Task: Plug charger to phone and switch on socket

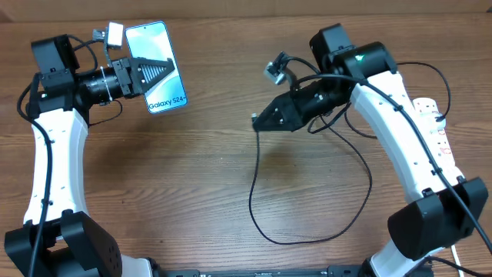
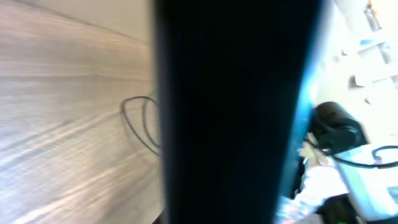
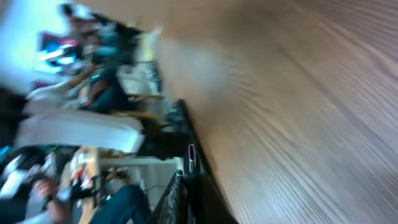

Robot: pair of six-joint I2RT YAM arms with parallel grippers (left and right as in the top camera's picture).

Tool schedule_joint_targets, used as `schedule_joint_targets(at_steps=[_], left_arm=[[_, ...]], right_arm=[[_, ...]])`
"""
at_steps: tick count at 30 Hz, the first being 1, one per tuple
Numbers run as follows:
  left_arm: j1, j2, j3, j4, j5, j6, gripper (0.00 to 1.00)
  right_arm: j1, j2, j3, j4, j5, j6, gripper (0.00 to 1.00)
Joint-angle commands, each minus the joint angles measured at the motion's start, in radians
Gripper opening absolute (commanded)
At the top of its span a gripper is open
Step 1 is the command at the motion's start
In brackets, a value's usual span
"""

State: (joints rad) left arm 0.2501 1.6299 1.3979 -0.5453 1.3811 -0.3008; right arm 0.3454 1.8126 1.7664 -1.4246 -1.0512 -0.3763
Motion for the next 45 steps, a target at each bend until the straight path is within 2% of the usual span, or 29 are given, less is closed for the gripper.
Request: schedule_joint_targets(at_steps=[1,4,6,9,13,14,18,21,24,29,39,45], left_arm=[[-0.029,-0.011,0.011,0.042,0.092,-0.163,0.04],[-0.050,-0.023,0.011,0.079,0.056,-0.300,0.05],[-0.064,-0.035,0.011,0.106,0.011,-0.433,0.04],[-0.096,-0.055,0.011,0.212,-0.008,-0.571,0.04],[-0.171,-0.089,0.011,0.390,-0.074,-0.715,0.05],[-0.201,-0.098,0.011,0.461,-0.101,-0.772,0.04],[-0.234,-0.101,0.011,0.568,-0.115,-0.857,0.04],[-0.239,-0.101,0.011,0.563,-0.121,-0.859,0.04],[-0.240,-0.101,0.011,0.553,-0.119,-0.858,0.04],[-0.239,-0.100,0.011,0.553,-0.115,-0.856,0.04],[-0.237,-0.100,0.011,0.554,0.019,-0.777,0.04],[-0.237,-0.100,0.011,0.554,0.041,-0.752,0.04]], right_arm=[[0.041,0.026,-0.027,0.014,-0.239,-0.134,0.04],[0.072,0.027,-0.052,0.056,-0.364,-0.134,0.04],[0.092,0.028,-0.053,0.086,-0.439,-0.134,0.04],[0.113,0.028,-0.053,0.138,-0.517,-0.117,0.04],[0.121,0.028,-0.053,0.239,-0.517,0.013,0.04],[0.121,0.028,-0.053,0.291,-0.517,0.087,0.04],[0.110,0.028,-0.053,0.414,-0.501,0.282,0.04],[0.106,0.028,-0.053,0.484,-0.440,0.439,0.04],[0.108,0.027,-0.052,0.539,-0.435,0.509,0.04],[0.118,0.027,-0.051,0.545,-0.435,0.512,0.04],[0.117,0.027,-0.051,0.586,-0.500,0.539,0.04],[0.117,0.027,-0.051,0.586,-0.519,0.552,0.04]])
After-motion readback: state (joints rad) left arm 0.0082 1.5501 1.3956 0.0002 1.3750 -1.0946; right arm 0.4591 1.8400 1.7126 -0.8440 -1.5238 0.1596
